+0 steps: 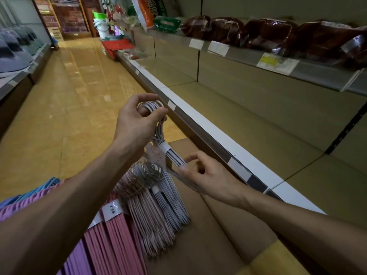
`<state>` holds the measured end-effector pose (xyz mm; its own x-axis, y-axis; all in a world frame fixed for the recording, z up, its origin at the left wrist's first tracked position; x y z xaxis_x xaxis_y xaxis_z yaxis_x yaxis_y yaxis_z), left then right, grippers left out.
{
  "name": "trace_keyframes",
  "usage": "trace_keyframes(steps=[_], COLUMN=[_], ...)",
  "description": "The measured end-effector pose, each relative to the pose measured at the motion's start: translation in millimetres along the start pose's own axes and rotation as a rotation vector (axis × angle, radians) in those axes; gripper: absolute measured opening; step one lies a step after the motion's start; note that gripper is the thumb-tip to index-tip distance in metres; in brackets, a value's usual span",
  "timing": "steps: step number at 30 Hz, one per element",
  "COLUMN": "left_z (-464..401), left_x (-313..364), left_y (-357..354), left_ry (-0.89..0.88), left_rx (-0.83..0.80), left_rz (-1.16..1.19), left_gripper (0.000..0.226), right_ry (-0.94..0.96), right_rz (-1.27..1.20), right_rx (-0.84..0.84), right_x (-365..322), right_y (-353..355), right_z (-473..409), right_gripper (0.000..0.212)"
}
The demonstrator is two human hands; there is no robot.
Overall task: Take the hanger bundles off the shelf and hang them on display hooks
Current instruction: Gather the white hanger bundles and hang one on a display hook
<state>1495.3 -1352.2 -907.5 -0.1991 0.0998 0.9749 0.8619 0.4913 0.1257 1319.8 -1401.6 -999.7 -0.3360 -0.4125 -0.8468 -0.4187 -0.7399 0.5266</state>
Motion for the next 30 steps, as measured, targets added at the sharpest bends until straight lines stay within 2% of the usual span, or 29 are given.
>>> trace_keyframes(steps=[3,8,10,13,16,20,24,30], left_z=[2,9,11,13,12,9,15,24], left_x=[1,1,0,-3,-5,-15,-35,-52], left_y=[-6,-18,-22,-25,-25,-22,-5,17], left_ry=[-0.036,-0.070,-0.071,-0.071,-0.060,0.027,0.133,0.178], left_rx=[-0.050,-0.130,-0.156,-0.183,-0.206,-0.231,-0.214,-0.191], left_rz=[-0.006,-0.033,-0.031,-0.025,-0.028,-0.115,-0.229,-0.302], left_gripper=[0.036,0.037,0.036,0.037,0.040,0.049,0.059,0.049], right_ry=[-0.028,-0.127,-0.158,-0.174,-0.175,-0.209,-0.299,-0.386], right_rz=[-0.076,-0.435,-0.518,-0.506,-0.501,-0.435,-0.372,-0.302], right_rx=[-0.019,-0.133,-0.170,-0.189,-0.138,-0.079,-0.054,0.020], right_x=[-2,3,5,9,17,33,59,101], right_y=[1,-2,-2,-3,-2,-2,-11,-33], right_z=[-5,-9,-10,-9,-12,-20,-31,-55], right_gripper=[0.026,0.044,0.043,0.036,0.029,0.024,0.028,0.026])
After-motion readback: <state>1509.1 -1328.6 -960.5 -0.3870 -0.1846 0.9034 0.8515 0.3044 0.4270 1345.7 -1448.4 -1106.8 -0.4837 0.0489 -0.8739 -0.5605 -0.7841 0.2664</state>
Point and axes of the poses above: each hand's wrist, its own z-axis away from the middle knuckle, its own y-axis out of the back of the hand, x = y × z, the point moved 4 cm from there along -z, towards the middle knuckle, and after that the axes turned 10 degrees about -x, right-handed, at the moved point
